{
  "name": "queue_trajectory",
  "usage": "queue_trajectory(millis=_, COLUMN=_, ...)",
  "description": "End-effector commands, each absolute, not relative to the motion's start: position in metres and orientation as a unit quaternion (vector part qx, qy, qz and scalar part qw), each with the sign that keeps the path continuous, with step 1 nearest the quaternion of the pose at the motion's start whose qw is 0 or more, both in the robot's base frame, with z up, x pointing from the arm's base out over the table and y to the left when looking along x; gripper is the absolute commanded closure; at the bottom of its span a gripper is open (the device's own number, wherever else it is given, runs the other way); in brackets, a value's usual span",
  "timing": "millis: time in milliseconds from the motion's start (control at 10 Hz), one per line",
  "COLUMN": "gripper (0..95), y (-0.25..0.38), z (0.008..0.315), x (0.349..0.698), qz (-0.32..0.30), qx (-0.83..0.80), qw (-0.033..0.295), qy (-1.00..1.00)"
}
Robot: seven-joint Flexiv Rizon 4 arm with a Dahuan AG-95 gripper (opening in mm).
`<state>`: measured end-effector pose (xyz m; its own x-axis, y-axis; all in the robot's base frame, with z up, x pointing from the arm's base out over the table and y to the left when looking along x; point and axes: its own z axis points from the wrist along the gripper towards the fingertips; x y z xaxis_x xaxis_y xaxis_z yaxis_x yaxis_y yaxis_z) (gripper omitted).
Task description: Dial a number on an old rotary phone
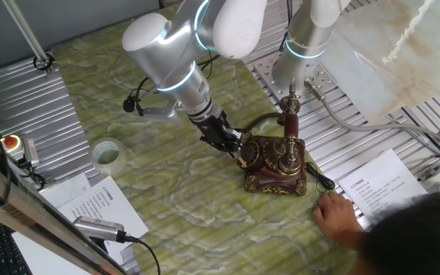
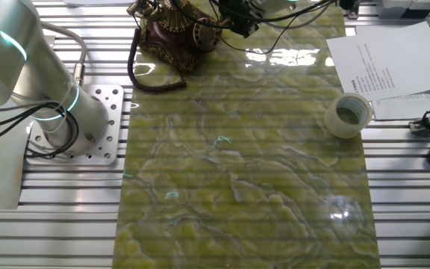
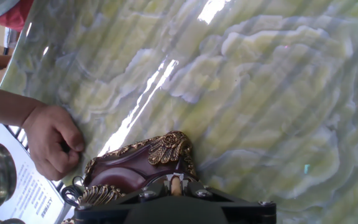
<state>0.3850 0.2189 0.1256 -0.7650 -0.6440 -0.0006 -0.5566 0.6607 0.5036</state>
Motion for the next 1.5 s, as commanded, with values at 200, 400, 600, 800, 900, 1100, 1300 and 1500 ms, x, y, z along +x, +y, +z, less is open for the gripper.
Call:
queue_trajectory(millis=200, gripper=95.0, y=0.2184, z=0.1234, x=0.3842, qz=-0.242, qx=0.332, qw=0.091, qy=-0.907)
queue_trajectory(millis=400, gripper=95.0, y=0.2176, z=0.1252, x=0.3861, qz=-0.242, qx=0.332, qw=0.094, qy=-0.907)
queue_trajectory(millis=600, gripper=95.0, y=0.2179, z=0.1238, x=0.3863, qz=-0.241, qx=0.332, qw=0.096, qy=-0.907)
queue_trajectory(millis=800, gripper=95.0, y=0.2179, z=0.1238, x=0.3868, qz=-0.240, qx=0.333, qw=0.097, qy=-0.907)
queue_trajectory(millis=900, gripper=95.0, y=0.2183, z=0.1250, x=0.3885, qz=-0.239, qx=0.333, qw=0.099, qy=-0.907)
queue_trajectory(millis=1100, gripper=95.0, y=0.2184, z=0.1227, x=0.3884, qz=-0.237, qx=0.334, qw=0.100, qy=-0.907)
queue_trajectory(millis=1300, gripper=95.0, y=0.2184, z=0.1229, x=0.3889, qz=-0.237, qx=0.335, qw=0.102, qy=-0.906)
queue_trajectory(millis=1500, gripper=95.0, y=0.2183, z=0.1229, x=0.3895, qz=-0.236, qx=0.337, qw=0.104, qy=-0.905)
